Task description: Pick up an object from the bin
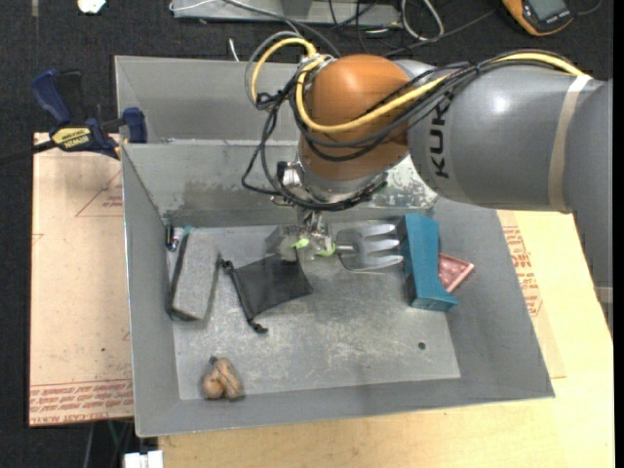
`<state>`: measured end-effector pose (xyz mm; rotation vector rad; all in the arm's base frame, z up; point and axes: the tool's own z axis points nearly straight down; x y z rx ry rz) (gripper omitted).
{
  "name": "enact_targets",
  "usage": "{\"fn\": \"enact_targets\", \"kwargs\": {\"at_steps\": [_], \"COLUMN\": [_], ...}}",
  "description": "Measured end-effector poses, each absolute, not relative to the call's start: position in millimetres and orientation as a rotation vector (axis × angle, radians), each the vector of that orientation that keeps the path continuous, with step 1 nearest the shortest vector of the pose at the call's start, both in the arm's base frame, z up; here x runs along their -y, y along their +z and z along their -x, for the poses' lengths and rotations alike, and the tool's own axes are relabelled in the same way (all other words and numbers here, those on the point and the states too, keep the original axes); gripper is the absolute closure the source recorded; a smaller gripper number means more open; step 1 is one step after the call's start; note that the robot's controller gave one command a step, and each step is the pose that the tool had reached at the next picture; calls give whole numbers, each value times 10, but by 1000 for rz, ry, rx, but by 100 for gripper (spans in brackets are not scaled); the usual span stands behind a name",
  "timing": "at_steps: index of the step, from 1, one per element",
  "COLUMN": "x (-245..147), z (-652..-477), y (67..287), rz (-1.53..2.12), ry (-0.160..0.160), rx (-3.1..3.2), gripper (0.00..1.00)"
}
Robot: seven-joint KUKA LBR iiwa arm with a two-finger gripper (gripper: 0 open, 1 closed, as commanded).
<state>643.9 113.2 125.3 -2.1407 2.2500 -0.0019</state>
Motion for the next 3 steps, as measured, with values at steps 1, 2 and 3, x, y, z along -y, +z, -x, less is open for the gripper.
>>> {"fn": "enact_targets", "kwargs": {"at_steps": [1,2,3], "x": [-586,-341,-486], "z": [-6351,-6363,-6177], "y": [1415,1383,1297], "rz": [1996,2007,2324], "ry": [5,-4,-5], "rx": [-2378,-2366,-2058], "gripper": [100,100,100]}}
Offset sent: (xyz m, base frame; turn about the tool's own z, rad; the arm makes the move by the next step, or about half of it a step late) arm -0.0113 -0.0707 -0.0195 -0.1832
